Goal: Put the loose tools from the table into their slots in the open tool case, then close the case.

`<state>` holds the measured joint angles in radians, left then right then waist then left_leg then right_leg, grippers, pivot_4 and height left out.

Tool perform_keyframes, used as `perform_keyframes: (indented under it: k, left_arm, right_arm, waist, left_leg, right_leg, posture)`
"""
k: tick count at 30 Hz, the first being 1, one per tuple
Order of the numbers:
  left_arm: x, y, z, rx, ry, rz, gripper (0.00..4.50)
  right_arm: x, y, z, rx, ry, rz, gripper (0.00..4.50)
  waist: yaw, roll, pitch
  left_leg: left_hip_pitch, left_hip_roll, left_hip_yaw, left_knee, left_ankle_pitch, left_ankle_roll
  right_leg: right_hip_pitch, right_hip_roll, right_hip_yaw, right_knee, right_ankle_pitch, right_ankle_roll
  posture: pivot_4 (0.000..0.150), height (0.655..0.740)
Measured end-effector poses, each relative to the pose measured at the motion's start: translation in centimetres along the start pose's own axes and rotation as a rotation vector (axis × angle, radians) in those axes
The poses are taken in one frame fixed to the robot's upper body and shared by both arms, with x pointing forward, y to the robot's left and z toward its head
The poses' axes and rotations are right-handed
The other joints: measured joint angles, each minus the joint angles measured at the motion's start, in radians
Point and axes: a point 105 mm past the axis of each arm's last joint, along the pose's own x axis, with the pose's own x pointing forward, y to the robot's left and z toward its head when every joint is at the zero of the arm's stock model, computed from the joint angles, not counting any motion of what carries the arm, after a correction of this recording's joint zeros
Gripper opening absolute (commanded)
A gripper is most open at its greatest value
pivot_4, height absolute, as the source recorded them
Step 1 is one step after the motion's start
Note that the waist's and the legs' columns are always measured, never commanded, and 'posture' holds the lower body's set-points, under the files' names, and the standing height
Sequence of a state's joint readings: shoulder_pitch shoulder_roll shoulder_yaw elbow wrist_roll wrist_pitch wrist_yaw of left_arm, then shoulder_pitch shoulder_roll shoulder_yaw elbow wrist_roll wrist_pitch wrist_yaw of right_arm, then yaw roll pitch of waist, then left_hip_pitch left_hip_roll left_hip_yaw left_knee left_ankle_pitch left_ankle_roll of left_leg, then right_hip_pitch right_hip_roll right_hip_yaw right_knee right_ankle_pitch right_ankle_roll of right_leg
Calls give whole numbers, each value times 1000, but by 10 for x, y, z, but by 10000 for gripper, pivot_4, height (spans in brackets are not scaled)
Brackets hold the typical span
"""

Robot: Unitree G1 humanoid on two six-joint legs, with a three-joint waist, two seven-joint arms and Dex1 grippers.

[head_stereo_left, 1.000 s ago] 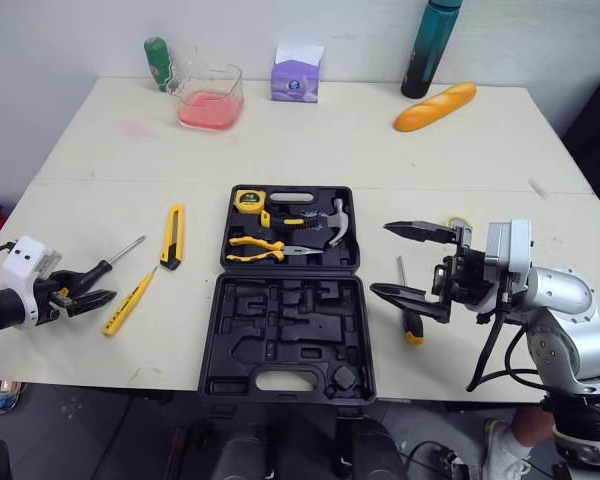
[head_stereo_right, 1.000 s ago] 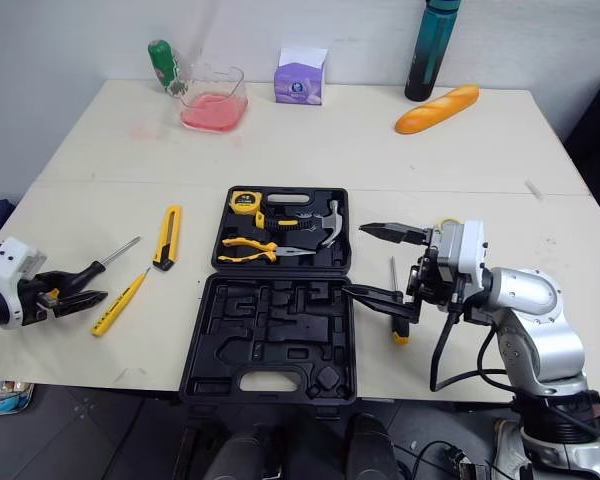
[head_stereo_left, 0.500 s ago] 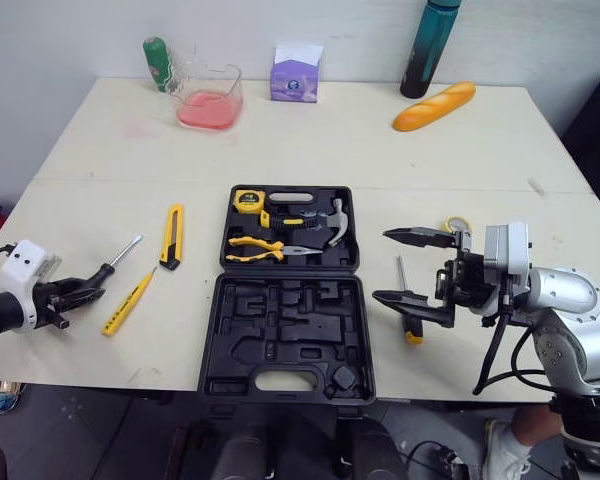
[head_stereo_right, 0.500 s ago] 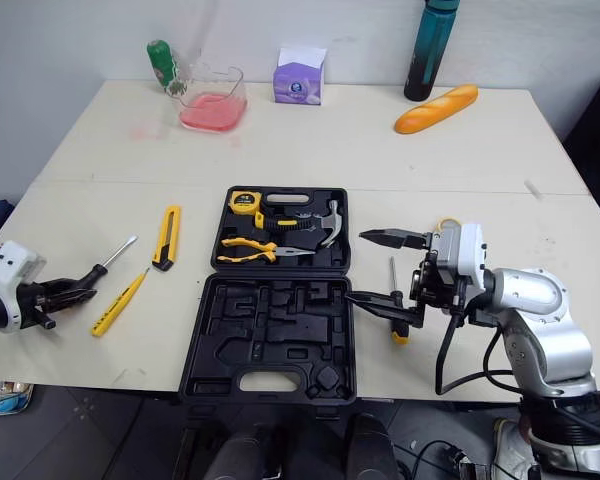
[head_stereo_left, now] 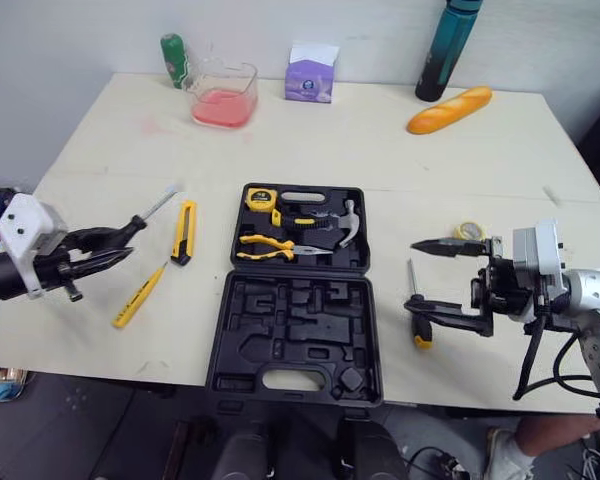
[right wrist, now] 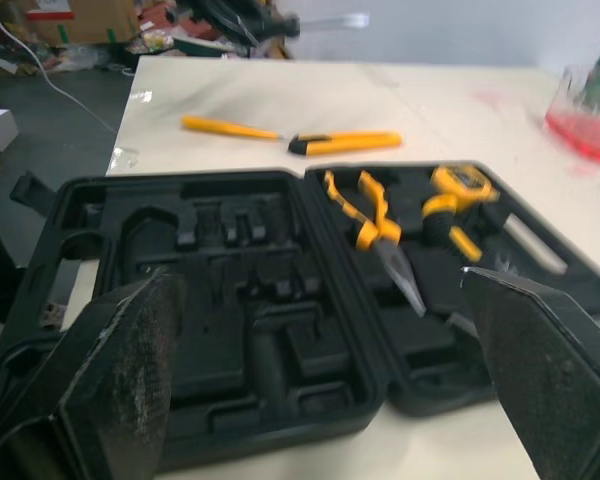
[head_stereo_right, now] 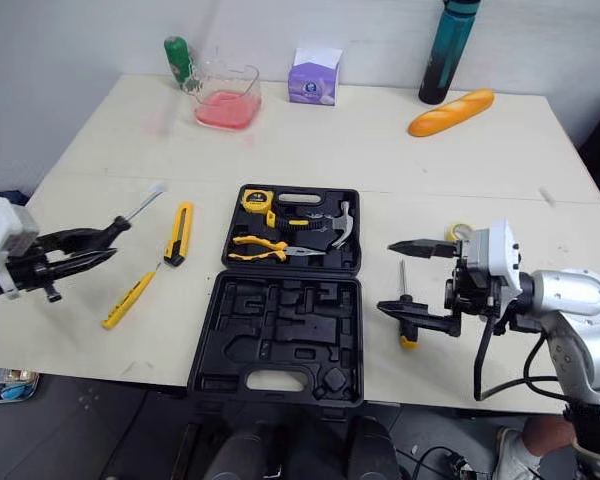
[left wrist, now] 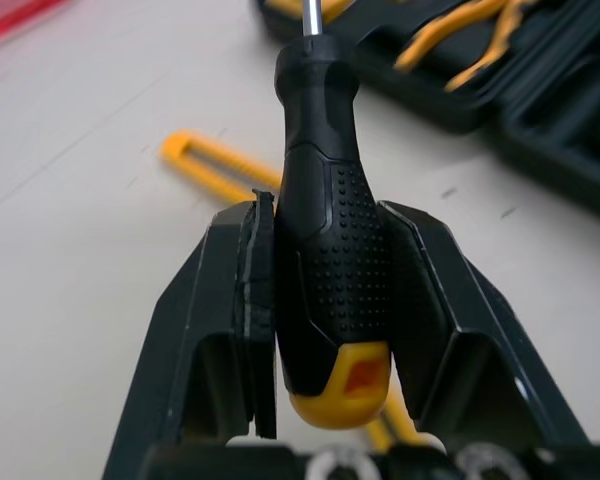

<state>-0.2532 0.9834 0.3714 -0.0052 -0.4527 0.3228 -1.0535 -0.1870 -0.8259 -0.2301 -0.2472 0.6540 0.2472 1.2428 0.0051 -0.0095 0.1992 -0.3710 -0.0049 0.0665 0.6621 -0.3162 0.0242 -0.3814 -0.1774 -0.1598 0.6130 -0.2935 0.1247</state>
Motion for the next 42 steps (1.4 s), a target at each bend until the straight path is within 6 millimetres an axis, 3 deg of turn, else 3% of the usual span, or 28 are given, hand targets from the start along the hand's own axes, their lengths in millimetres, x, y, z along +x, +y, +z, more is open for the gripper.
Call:
perform_keyframes:
  k: [6,11,15,23,31,42]
  left_arm:
    - [42,-42,32,88,-7,-270,10679]
    - [73,-58,31,274,144,-396,10679]
    - [86,-69,30,293,190,-462,10679]
    - [103,-75,39,389,269,-579,10679]
    - [124,-92,25,419,317,-615,10679]
    - [135,-92,19,450,331,-605,10679]
  right_arm:
    - [-11,-10,-8,-19,29,-79,45000]
    - [-16,-12,-12,-14,51,-110,45000]
    - [-18,-10,-17,0,60,-122,45000]
    - [-19,-5,-23,4,64,-124,45000]
    - [-13,-1,-24,9,27,-116,45000]
    - [-9,3,-29,26,24,-105,45000]
  waist:
    - [1,0,0]
    - [-1,1,0]
    - [1,0,1]
    - [18,0,1]
    - [19,0,1]
    - [19,0,1]
  left_leg:
    - [0,0,0,0,-1,0]
    - [0,2,2,1,-1,0]
    - [-1,4,0,2,-1,-1]
    - [-1,4,1,3,-1,-1]
    - [-1,4,1,4,-1,-1]
    - [-1,4,0,4,-1,-1]
  right_leg:
    - [1,1,0,-1,0,0]
    - [1,4,1,-2,0,0]
    - [1,6,0,-3,0,0]
    - [1,6,1,-3,0,0]
    - [2,6,0,-3,0,0]
    - [2,7,0,-3,0,0]
  posture:
    - [1500,7400]
    - [1500,7400]
    - [1500,7400]
    - [1500,7400]
    - [1500,7400]
    - [1500,7400]
